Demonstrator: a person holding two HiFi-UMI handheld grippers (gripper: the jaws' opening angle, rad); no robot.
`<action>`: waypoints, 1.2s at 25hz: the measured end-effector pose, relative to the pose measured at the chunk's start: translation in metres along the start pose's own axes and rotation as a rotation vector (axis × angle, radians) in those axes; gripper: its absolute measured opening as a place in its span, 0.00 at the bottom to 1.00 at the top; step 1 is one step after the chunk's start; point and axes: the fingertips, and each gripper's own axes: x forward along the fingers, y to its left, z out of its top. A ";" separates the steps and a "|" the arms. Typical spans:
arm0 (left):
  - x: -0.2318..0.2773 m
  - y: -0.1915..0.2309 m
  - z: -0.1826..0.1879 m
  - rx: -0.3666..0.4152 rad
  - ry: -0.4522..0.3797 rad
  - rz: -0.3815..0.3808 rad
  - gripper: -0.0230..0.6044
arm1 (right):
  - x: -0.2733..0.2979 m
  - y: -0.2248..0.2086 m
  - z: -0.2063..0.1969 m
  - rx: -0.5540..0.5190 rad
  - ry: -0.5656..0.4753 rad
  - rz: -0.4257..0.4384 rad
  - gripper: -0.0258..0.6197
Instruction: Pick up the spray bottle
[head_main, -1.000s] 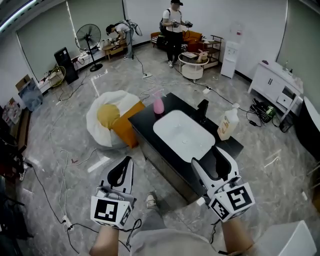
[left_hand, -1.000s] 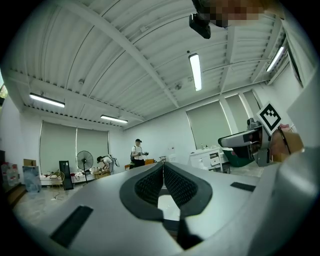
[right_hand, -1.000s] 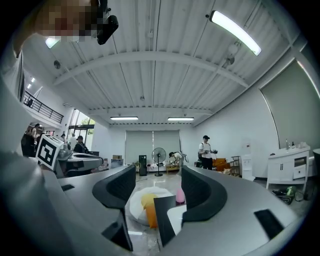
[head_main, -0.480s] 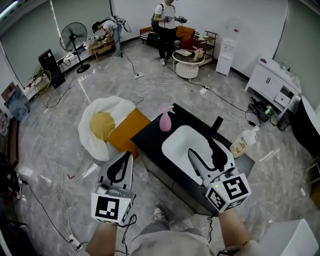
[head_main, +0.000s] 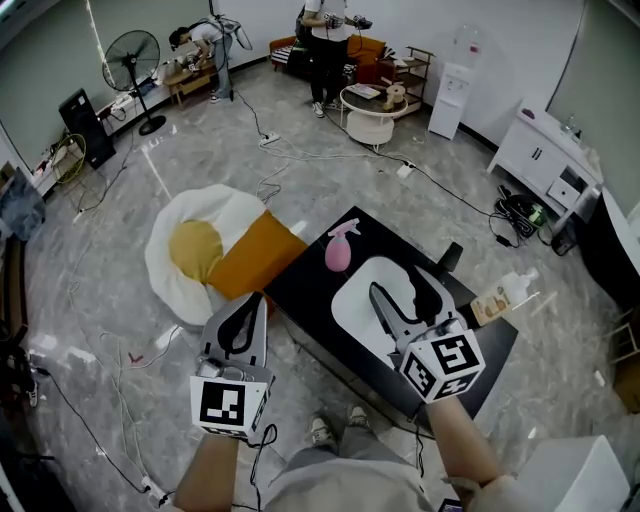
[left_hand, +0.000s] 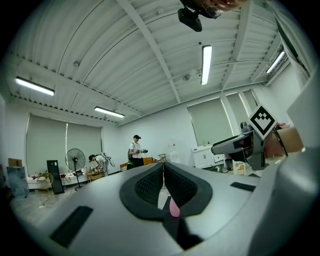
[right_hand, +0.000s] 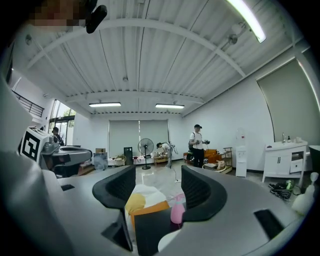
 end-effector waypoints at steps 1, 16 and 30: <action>0.005 0.002 -0.006 -0.006 0.006 0.000 0.07 | 0.009 -0.003 -0.005 0.003 0.009 0.001 0.50; 0.117 0.034 -0.112 -0.022 0.124 0.102 0.07 | 0.177 -0.072 -0.139 -0.019 0.223 0.059 0.50; 0.169 0.037 -0.218 -0.127 0.253 0.142 0.07 | 0.264 -0.101 -0.270 0.087 0.347 0.010 0.50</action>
